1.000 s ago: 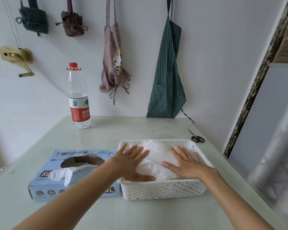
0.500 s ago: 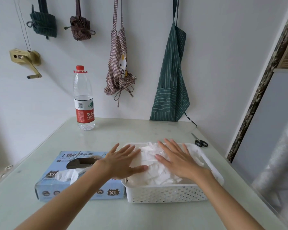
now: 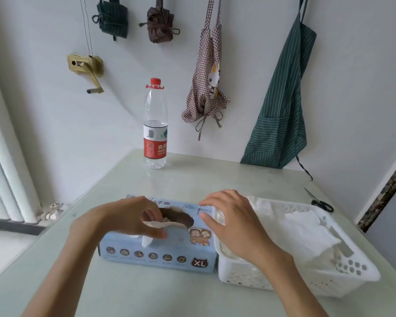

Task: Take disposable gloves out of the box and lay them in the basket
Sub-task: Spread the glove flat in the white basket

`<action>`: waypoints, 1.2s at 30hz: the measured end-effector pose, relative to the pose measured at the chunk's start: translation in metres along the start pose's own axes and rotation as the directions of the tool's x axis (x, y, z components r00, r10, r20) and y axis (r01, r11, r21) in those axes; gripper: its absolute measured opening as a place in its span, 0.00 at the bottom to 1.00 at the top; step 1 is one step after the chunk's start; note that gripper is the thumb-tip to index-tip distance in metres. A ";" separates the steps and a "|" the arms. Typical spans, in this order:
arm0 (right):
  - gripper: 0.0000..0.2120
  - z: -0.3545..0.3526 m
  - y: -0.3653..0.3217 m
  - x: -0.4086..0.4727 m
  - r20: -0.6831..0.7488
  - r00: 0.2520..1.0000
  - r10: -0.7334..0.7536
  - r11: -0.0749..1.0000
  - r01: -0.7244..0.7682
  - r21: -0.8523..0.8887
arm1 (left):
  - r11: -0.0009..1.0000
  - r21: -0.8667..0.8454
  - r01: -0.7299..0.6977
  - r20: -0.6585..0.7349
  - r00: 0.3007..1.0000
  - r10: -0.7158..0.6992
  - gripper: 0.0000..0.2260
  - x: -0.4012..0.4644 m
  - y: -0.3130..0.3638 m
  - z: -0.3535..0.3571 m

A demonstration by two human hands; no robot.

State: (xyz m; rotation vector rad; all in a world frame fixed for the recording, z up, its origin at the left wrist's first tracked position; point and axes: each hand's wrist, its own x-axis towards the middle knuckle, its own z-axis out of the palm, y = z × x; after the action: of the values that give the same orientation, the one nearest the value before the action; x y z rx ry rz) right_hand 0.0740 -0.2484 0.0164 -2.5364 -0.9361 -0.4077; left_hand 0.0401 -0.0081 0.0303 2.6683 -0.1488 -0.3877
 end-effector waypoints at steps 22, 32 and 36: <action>0.08 0.033 -0.023 0.027 0.131 0.971 0.201 0.947 -0.227 0.226 | 0.993 -0.102 -0.067 -0.260 0.965 0.038 0.18 0.000 -0.030 -0.024; 0.16 0.027 -0.032 0.035 -0.076 0.958 0.277 0.786 -0.181 0.591 | 0.831 -0.386 -0.401 -0.448 0.869 0.211 0.07 0.012 0.002 -0.015; 0.32 0.019 -0.026 0.031 0.100 0.928 0.360 0.781 -0.358 0.512 | 0.763 -0.479 -0.434 -0.600 0.797 0.077 0.07 0.008 0.006 -0.020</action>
State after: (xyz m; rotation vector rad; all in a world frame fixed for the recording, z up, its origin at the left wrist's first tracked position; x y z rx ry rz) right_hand 0.0816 -0.2044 0.0196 -2.1260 -0.4492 -0.0246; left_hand 0.0535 -0.0061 0.0485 1.9696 -0.1893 0.3912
